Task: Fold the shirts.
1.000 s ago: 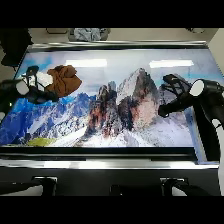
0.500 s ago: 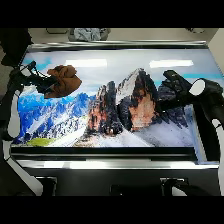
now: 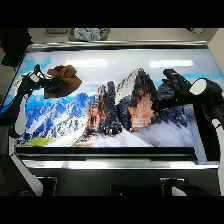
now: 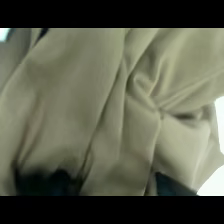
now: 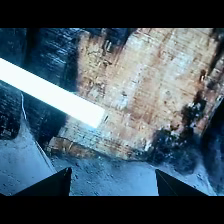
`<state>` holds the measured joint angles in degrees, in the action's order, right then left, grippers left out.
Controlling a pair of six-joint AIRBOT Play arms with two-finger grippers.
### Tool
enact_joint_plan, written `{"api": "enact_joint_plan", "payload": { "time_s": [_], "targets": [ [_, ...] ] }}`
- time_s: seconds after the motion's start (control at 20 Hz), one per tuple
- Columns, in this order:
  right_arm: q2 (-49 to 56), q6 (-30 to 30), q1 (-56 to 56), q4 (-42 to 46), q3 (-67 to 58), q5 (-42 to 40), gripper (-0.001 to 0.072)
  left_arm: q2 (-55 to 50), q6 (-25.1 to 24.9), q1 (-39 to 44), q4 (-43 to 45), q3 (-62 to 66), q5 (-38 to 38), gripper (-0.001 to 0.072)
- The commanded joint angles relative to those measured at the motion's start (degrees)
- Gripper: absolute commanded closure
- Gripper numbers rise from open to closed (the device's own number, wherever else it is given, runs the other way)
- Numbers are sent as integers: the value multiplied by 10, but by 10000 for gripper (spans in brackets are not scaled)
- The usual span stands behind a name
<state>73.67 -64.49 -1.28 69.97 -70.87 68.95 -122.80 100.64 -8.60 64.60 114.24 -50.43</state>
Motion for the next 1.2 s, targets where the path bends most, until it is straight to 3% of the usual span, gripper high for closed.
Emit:
{"api": "enact_joint_plan", "payload": {
  "time_s": [0.0, 0.05, 0.2, 0.25, 0.45, 0.55, 0.7, 0.85, 1.15],
  "targets": [
    [0, 1, 0, -18, 0, -7, 108, -9, -1, 3, -6, 0, 25, 607],
    [0, 1, 0, -19, 0, -22, 108, -9, 2, 1, -8, 0, 23, 677],
    [0, 2, 0, -18, 0, -77, 108, 5, -7, -7, -67, 14, -22, 680],
    [-1, 13, 0, -18, -1, -101, 109, 23, -31, -7, -79, 19, -20, 680],
    [-30, 57, 0, -10, -41, -125, 109, 187, -215, 13, -124, 22, -19, 681],
    [-64, 63, 0, 7, -66, -123, 109, 289, -258, 36, -125, 21, -23, 681],
    [-138, 63, 0, 41, -87, -116, 109, 425, -262, 75, -125, 21, -25, 680],
    [-213, 63, 0, 78, -93, -88, 109, 514, -234, 116, -125, 20, -35, 680],
    [-320, 62, 0, 133, -93, 40, 109, 572, -204, 206, -97, -81, -79, 681]
  ]
}}
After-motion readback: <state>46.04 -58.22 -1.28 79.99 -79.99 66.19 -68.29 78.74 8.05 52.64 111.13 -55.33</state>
